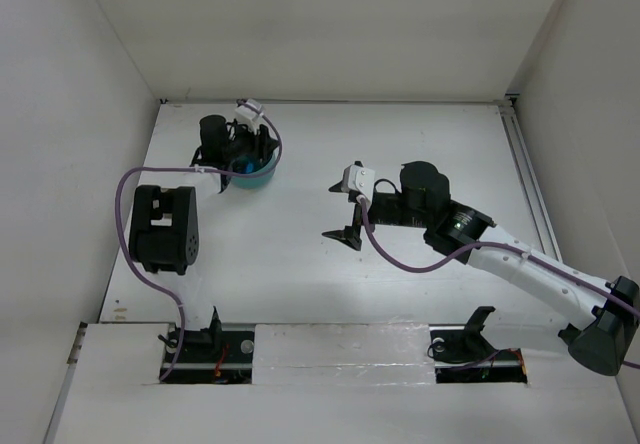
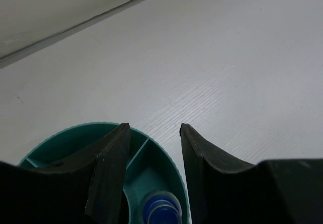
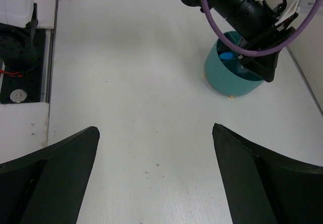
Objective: Sort the stationery into containers
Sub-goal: Place the stationery in the storage box, then reset both arms
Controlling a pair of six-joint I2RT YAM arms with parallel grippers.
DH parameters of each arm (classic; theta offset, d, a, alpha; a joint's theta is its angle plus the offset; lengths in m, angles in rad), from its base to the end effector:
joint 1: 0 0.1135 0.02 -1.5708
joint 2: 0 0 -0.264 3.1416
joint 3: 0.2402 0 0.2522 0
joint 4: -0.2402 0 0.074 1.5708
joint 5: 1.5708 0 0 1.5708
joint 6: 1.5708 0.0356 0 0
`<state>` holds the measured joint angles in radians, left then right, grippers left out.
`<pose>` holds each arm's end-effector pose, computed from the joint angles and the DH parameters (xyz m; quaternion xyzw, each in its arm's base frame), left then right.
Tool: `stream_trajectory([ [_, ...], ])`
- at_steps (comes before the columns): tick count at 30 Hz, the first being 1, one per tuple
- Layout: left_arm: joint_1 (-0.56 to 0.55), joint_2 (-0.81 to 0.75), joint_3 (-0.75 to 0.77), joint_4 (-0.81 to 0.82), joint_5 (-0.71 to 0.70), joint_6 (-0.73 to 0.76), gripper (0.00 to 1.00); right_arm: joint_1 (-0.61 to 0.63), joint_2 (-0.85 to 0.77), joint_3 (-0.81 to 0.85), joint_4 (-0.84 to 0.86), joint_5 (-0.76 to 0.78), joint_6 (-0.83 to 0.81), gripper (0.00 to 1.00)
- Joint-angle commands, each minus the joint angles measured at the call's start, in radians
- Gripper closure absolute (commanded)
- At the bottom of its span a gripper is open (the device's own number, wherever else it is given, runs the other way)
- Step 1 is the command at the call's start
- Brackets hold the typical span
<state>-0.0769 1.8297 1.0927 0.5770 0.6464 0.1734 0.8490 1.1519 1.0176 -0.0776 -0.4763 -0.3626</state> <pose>0.4076 -0.0529 0.2322 0.2944 0.6906 -0.2119 0.6257 0.1640 0.2110 0.3591 -0.5523 0.5370 0.3252 0.5485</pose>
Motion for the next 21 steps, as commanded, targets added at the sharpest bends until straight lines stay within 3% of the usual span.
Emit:
stream_trajectory([
  [1, 0.005, -0.098, 0.015, 0.027, 0.025, -0.023, 0.59, -0.008, -0.006, 0.001, 0.056, -0.022, -0.002, 0.0],
  [6, 0.005, -0.133, 0.047, 0.027, 0.035, -0.054, 0.55, -0.008, 0.003, 0.001, 0.056, -0.022, -0.002, 0.0],
  [11, 0.005, -0.214, 0.067, 0.027, 0.055, -0.077, 0.44, -0.008, 0.003, 0.01, 0.056, -0.022, -0.002, 0.0],
  [12, 0.005, -0.23, 0.076, 0.027, 0.055, -0.089, 0.39, -0.008, 0.003, 0.01, 0.056, -0.022, -0.002, 0.0],
  [13, 0.005, -0.245, 0.076, 0.027, 0.055, -0.089, 0.01, -0.008, 0.003, 0.01, 0.056, -0.012, -0.002, 0.0],
  [19, 0.005, -0.432, 0.11, -0.026, -0.051, -0.161, 0.01, -0.008, -0.017, 0.03, 0.056, 0.1, 0.063, 0.0],
  [21, 0.005, -0.516, 0.16, -0.092, -0.178, -0.208, 0.01, -0.008, -0.052, 0.057, 0.042, 0.184, 0.103, 0.0],
])
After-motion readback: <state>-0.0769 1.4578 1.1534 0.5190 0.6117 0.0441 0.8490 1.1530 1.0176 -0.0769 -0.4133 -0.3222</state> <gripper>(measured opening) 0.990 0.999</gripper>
